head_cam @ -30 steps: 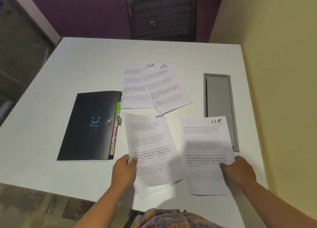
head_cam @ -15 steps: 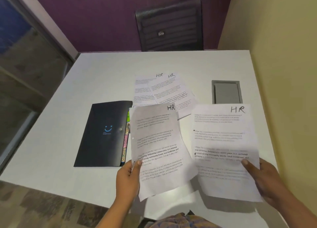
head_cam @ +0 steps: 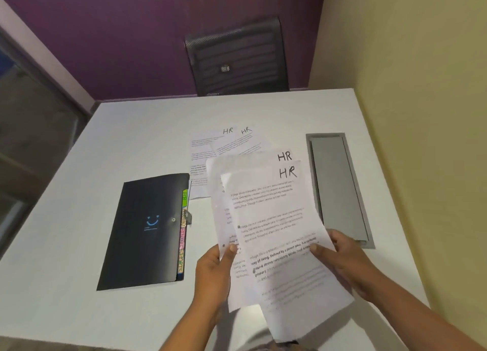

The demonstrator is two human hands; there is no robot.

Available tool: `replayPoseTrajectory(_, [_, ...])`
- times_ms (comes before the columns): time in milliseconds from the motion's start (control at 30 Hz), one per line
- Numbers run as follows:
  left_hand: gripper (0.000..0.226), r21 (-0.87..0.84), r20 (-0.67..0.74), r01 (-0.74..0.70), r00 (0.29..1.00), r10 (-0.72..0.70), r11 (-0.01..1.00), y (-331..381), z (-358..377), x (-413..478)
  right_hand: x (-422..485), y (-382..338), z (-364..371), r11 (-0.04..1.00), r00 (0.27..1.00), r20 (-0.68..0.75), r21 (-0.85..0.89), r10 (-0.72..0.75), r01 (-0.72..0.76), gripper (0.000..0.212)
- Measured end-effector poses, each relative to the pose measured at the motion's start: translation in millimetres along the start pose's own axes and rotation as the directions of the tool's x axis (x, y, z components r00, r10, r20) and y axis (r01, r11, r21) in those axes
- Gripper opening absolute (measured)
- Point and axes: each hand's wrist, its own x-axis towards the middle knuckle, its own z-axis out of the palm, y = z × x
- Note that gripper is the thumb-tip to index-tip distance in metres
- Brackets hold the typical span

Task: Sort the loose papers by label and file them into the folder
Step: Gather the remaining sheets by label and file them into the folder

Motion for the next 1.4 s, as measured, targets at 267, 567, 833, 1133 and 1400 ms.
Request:
replayPoseTrajectory(267, [0.049,0.147,0.093,0.042,0.994,-0.056,0.988,11,-24,21,3,-6,35,0.997,0.991,-0.121,-0.043,0.066,-0.071,0.019])
replayPoseTrajectory(567, [0.017,0.055,0.142,-0.027,0.990,0.019,0.998,32,-52,60,19,-28,77,0.999,0.992,-0.119,0.028,0.039,-0.036,0.017])
replayPoseTrajectory(833, [0.018,0.031,0.086,-0.129,0.988,0.126,0.991,72,-67,109,86,-78,108,0.997,0.995,-0.094,0.077,0.034,-0.026,0.037])
replayPoseTrajectory(1133, [0.017,-0.104,-0.052,-0.033,0.998,0.028,0.994,97,-81,185,253,-89,94,0.734,0.926,-0.327,-0.674,-0.189,-0.088,0.039])
replayPoseTrajectory(1400, [0.018,-0.130,-0.116,0.033,0.992,-0.049,0.991,90,-104,223,306,-93,92,0.389,0.883,-0.442,-0.850,-0.158,-0.355,0.070])
